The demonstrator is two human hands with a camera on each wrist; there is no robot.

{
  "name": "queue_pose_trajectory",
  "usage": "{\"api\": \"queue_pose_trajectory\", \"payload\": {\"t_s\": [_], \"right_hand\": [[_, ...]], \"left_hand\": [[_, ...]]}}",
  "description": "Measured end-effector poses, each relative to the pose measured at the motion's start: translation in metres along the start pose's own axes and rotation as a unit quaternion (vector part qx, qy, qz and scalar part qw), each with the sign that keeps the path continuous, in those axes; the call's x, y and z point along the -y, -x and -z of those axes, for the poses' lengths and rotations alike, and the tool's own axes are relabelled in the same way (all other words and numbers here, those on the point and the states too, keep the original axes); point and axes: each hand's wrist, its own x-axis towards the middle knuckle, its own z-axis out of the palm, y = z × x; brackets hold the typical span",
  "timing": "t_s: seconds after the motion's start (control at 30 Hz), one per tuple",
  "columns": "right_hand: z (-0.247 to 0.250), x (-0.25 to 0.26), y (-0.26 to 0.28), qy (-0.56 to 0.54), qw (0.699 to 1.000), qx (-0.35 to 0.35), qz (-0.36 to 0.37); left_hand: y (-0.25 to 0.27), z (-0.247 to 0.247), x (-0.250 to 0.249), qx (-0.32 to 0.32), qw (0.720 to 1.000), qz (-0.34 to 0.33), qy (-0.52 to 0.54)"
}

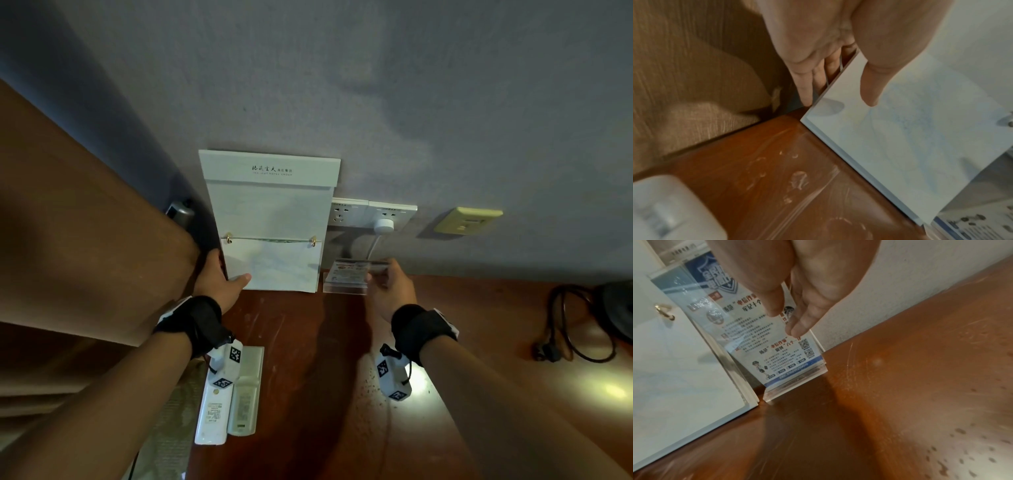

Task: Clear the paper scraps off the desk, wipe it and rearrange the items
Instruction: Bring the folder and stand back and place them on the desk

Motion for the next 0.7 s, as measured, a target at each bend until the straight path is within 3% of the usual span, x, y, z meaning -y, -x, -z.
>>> {"api": "queue_pose_trajectory", "payload": {"t_s": [0.33, 0.47, 0.53, 0.7], "right_hand": [[-0.008, -0.011, 0.020, -0.044, 0.998, -0.039, 0.021], [-0.013, -0.019, 0.043, -0.034, 0.996, -0.077, 0.036], [-0.017, -0.026, 0.061, -0.006, 0.995, -0.086, 0.040], [-0.037, -0.047, 0.109, 0.047, 0.999, 0.015, 0.005]], "left_hand": [[0.033, 0.009, 0.027, 0.016, 0.996, 0.047, -0.076], [0.084, 0.018, 0.034, 0.023, 0.974, 0.026, -0.225], [0.115, 0.020, 0.045, 0.057, 0.955, 0.027, -0.288], [0.168, 0.015, 0.069, 0.120, 0.938, 0.063, -0.318]]}}
